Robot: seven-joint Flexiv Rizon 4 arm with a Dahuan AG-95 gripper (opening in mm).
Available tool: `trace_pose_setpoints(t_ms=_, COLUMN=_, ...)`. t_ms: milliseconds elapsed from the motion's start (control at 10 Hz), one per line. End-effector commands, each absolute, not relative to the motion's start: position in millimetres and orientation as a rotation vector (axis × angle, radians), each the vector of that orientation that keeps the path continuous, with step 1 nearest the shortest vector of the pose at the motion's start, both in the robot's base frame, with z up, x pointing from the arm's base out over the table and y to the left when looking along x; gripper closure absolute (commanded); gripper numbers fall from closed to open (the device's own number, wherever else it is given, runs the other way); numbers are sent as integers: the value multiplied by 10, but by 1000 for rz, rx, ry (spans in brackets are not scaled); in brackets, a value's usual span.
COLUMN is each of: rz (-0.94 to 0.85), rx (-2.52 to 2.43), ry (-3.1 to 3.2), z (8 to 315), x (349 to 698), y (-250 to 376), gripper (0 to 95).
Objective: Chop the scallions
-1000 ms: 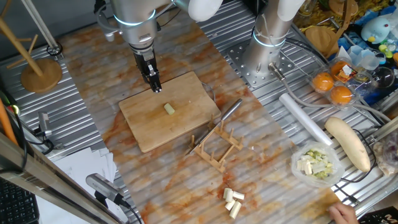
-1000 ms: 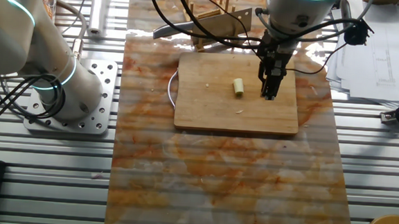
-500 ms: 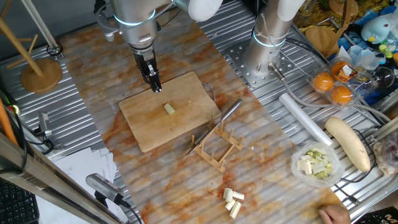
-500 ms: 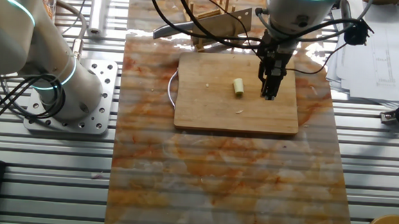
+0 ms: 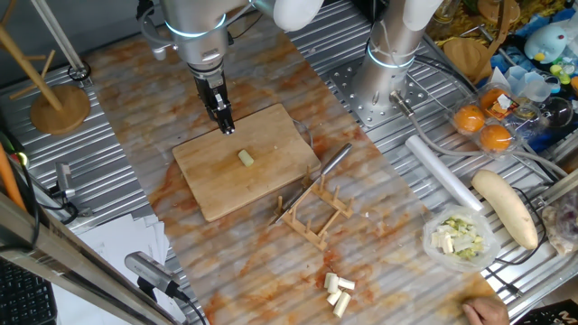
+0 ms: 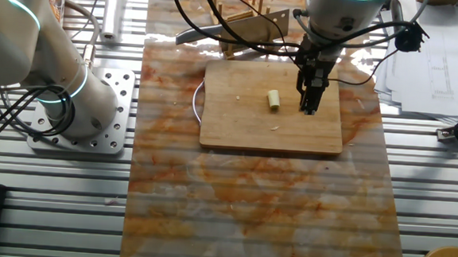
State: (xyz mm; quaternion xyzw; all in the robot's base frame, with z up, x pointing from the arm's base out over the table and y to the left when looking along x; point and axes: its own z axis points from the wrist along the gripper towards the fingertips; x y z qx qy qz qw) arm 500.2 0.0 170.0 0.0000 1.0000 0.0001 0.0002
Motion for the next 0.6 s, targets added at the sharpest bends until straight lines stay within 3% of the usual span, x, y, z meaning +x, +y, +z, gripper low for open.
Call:
trace_pose_setpoints(t_ms=100, rz=0, rx=0, ry=3142, z=1700, x=5000, y=0, gripper=0)
trace_pose_setpoints(t_ms=200, rz=-7, rx=-40, ry=3137, z=1696, x=5001, y=0, gripper=950)
trace_pose_setpoints(t_ms=600, rz=-11, rx=-43, ry=3138, z=1681, x=4995, y=-1, gripper=950)
